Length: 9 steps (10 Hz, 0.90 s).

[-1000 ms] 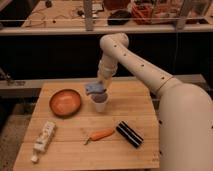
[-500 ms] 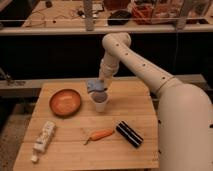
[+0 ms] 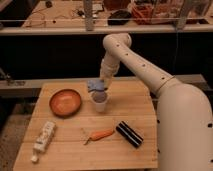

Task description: Place the white sponge in the ceramic cup

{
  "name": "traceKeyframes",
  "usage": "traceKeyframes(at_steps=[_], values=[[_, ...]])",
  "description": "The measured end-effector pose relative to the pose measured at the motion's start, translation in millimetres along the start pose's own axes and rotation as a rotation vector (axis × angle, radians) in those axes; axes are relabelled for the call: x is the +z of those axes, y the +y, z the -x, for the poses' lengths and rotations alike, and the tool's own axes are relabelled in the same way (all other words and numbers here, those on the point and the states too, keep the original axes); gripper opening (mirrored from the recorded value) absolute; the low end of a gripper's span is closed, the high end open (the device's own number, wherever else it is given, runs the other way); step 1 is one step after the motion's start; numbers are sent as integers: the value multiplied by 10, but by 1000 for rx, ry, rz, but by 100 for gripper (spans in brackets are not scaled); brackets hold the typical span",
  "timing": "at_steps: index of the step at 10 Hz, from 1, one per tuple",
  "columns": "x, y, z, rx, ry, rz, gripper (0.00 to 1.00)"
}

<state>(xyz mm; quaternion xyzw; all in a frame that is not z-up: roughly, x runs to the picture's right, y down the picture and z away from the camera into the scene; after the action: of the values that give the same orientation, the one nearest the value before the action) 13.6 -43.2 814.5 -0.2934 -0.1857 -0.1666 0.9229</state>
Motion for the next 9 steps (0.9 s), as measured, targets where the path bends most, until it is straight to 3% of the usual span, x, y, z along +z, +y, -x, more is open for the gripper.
traceKeyframes(at_steps=[9], values=[[49, -52, -29, 33, 12, -12, 2]])
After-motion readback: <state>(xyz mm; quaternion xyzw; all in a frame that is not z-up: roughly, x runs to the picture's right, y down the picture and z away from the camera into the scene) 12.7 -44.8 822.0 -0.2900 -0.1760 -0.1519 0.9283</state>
